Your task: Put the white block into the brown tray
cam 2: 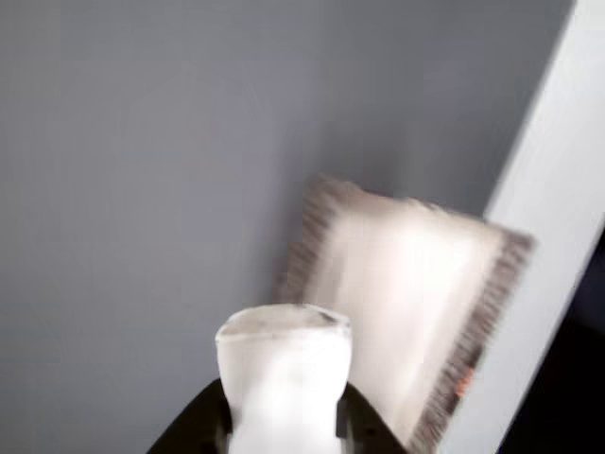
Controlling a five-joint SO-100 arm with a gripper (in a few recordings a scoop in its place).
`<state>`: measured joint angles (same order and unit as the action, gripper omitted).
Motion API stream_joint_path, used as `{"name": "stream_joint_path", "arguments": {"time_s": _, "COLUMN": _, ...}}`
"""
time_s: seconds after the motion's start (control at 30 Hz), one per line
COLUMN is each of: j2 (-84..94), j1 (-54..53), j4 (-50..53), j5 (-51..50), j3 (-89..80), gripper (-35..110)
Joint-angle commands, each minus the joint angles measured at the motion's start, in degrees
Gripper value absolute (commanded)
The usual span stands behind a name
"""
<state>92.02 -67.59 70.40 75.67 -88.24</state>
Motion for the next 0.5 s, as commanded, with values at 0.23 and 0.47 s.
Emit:
{"name": "stream_joint_path", "arguments": {"time_s": 0.23, "j2": -13.3, "j1": -6.4, "j4": 7.0, "j5": -5.6, "j3": 20.7, "gripper": 0}}
{"name": "stream_joint_path", "arguments": {"time_s": 0.47, "j2": -24.3, "j1": -8.3, "j4": 11.4, "j5": -5.4, "j3": 35.5, "gripper": 0}}
